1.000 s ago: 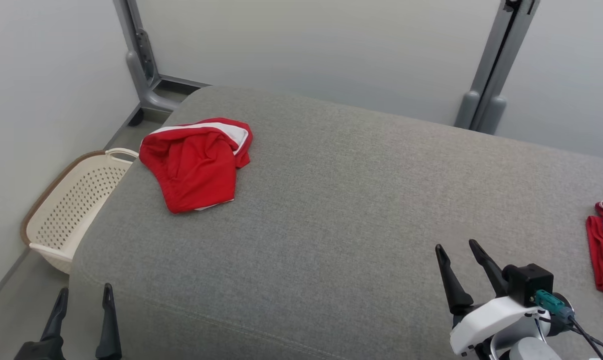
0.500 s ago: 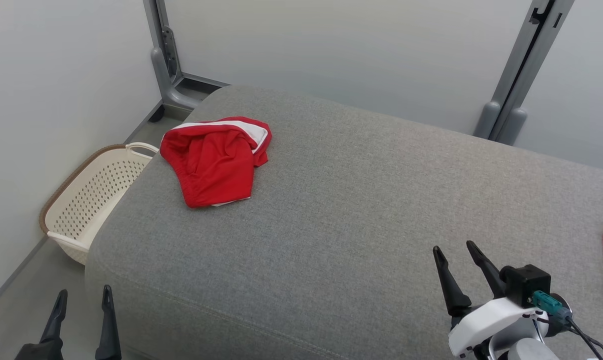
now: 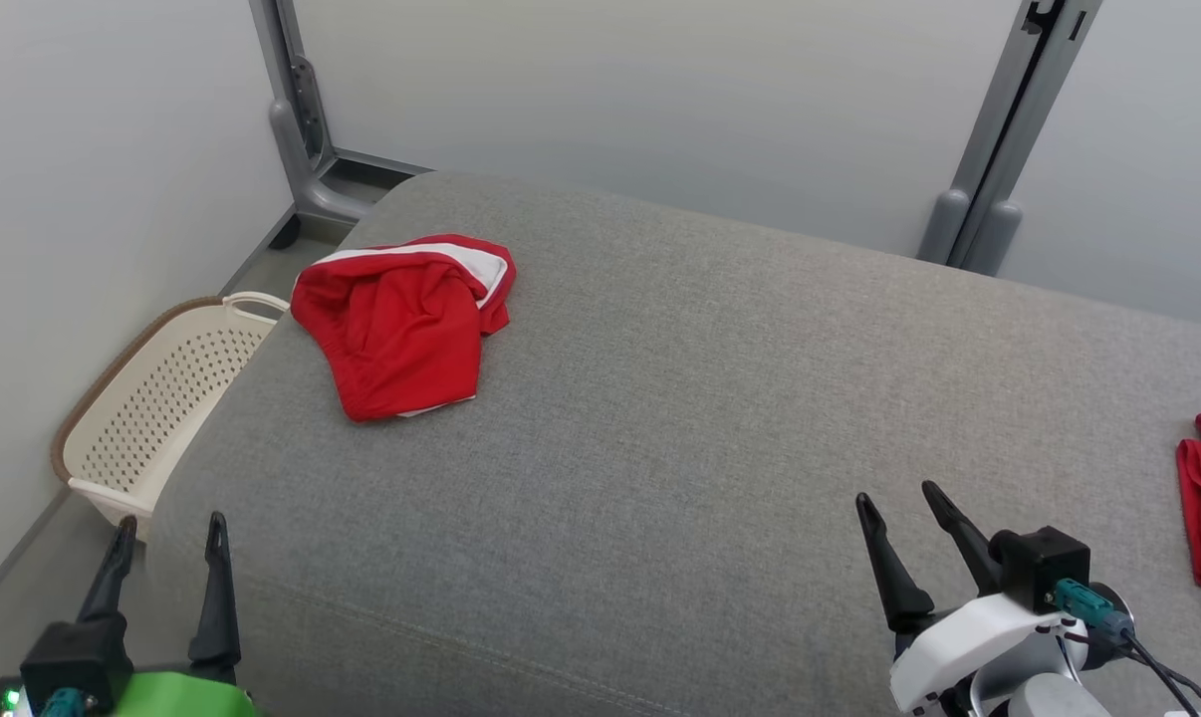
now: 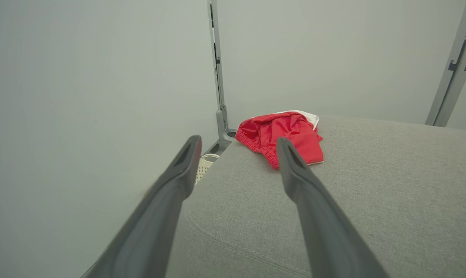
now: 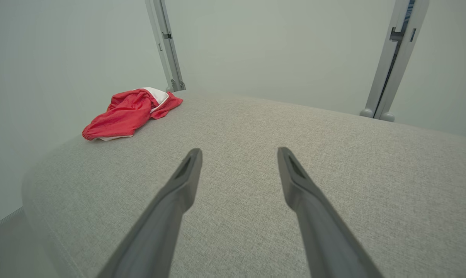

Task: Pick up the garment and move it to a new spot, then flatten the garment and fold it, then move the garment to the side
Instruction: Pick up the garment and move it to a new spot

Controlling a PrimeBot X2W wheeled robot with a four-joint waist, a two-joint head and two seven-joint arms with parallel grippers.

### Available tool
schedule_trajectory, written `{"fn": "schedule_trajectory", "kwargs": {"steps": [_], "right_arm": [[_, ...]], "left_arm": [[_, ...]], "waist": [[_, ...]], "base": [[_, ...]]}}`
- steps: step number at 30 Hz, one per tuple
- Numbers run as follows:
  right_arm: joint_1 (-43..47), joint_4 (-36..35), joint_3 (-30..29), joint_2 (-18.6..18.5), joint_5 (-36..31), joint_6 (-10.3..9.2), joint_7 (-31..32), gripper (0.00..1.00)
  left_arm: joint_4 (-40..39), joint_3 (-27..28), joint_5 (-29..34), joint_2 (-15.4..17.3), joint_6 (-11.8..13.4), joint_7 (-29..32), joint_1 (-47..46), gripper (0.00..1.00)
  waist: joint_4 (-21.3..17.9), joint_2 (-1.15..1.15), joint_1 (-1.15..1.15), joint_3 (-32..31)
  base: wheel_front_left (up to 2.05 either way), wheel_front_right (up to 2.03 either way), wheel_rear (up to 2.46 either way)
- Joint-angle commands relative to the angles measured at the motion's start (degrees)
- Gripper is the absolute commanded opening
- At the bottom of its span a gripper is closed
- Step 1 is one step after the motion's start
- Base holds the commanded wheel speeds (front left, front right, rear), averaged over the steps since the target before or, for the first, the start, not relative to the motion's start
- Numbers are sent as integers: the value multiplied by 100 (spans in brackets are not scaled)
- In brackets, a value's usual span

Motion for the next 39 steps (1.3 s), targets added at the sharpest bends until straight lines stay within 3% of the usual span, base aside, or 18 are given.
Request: {"fn": "schedule_trajectory", "kwargs": {"steps": [1, 11, 24, 30, 39], "right_arm": [[-38, 11, 5, -27, 51, -5, -23, 100], [-185, 46, 185, -69, 73, -5, -23, 100], [-420, 85, 419, -234, 115, -5, -16, 100], [-540, 73, 504, -301, 131, -5, 4, 100], [-753, -27, 500, -442, 99, -5, 38, 100]], "left_arm": [[-13, -22, 8, 56, -43, 9, -147, 100], [746, -256, -393, 451, -236, 209, -1238, 100], [2345, -901, -997, 970, -286, 262, -2780, 100], [2999, -1239, -1615, 1164, -285, 396, -3307, 100], [3867, -1879, -2412, 1756, -285, 643, -3991, 100]], "waist": [[-47, 0, 0, 19], [-423, 0, 0, 93], [-1161, 0, 0, 298], [-1484, 0, 0, 420], [-2080, 0, 0, 801]], "base": [[0, 0, 0], [0, 0, 0], [0, 0, 0], [0, 0, 0], [0, 0, 0]]}}
